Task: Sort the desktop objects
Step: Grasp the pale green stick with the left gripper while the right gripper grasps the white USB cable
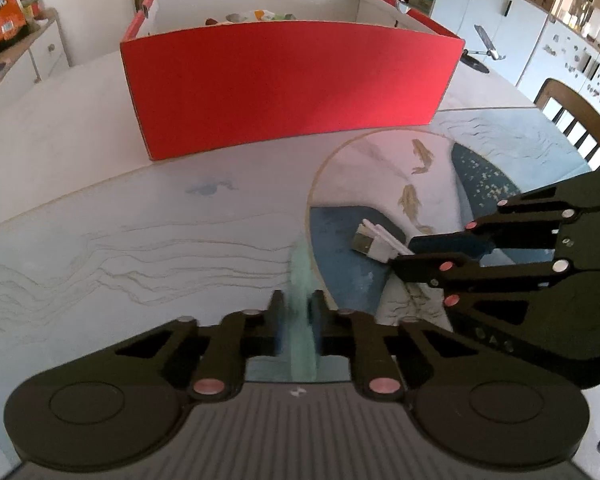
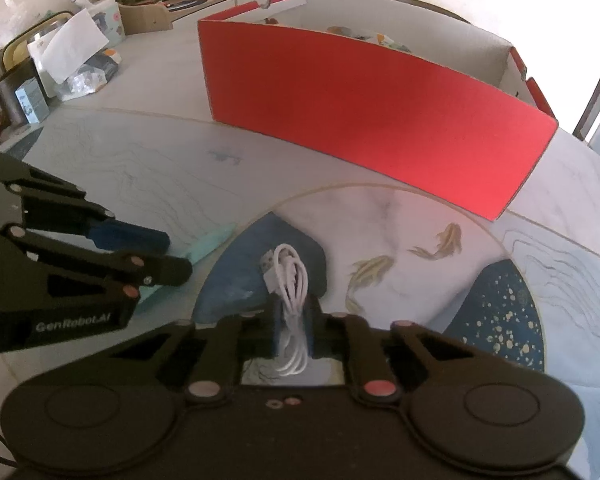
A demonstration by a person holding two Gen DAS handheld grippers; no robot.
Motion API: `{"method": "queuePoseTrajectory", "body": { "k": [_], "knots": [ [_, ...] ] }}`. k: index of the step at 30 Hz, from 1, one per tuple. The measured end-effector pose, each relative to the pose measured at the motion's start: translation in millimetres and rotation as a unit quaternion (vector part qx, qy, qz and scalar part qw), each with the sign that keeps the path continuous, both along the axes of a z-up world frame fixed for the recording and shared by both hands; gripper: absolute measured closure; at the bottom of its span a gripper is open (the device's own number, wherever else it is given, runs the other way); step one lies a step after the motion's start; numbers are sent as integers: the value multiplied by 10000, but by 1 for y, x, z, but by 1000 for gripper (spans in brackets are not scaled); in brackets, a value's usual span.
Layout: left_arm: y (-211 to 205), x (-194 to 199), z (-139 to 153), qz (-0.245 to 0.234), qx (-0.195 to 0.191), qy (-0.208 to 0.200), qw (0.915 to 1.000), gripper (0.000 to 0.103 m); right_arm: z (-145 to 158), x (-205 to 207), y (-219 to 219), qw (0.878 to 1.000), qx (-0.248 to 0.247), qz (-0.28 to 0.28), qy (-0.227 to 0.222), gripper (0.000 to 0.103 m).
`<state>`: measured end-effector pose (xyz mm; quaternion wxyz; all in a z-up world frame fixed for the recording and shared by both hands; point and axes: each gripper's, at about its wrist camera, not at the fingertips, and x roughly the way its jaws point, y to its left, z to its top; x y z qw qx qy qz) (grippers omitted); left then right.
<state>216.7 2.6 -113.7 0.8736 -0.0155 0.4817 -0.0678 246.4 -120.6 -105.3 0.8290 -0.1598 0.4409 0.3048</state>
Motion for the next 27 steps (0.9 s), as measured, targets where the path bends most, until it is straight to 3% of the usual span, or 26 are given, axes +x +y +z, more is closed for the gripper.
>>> {"method": "queuePoseTrajectory", "body": {
  "k": [27],
  "knots": [
    [6,-3,17,288,-359,-117,9989,94,15,-1,-16,9974,408,-523,271,93]
  ]
}}
